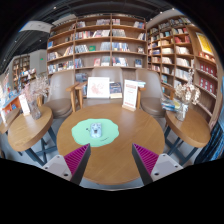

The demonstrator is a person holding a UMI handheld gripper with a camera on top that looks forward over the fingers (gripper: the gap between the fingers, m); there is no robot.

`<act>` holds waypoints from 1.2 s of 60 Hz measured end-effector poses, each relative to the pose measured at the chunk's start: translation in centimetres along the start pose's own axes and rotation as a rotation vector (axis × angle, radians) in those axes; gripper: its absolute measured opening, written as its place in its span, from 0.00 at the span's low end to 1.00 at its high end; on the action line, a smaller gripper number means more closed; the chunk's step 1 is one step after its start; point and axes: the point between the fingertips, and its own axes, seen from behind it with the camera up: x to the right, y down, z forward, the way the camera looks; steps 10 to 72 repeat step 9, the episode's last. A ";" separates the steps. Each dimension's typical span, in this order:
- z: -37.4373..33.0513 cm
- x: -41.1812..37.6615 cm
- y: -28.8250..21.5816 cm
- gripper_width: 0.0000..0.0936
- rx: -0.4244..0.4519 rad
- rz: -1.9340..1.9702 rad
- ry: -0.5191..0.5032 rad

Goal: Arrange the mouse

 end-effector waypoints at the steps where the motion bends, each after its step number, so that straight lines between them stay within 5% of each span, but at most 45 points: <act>1: -0.1 0.1 0.2 0.91 -0.001 -0.003 0.001; 72: -0.8 0.9 0.4 0.91 0.011 -0.011 0.014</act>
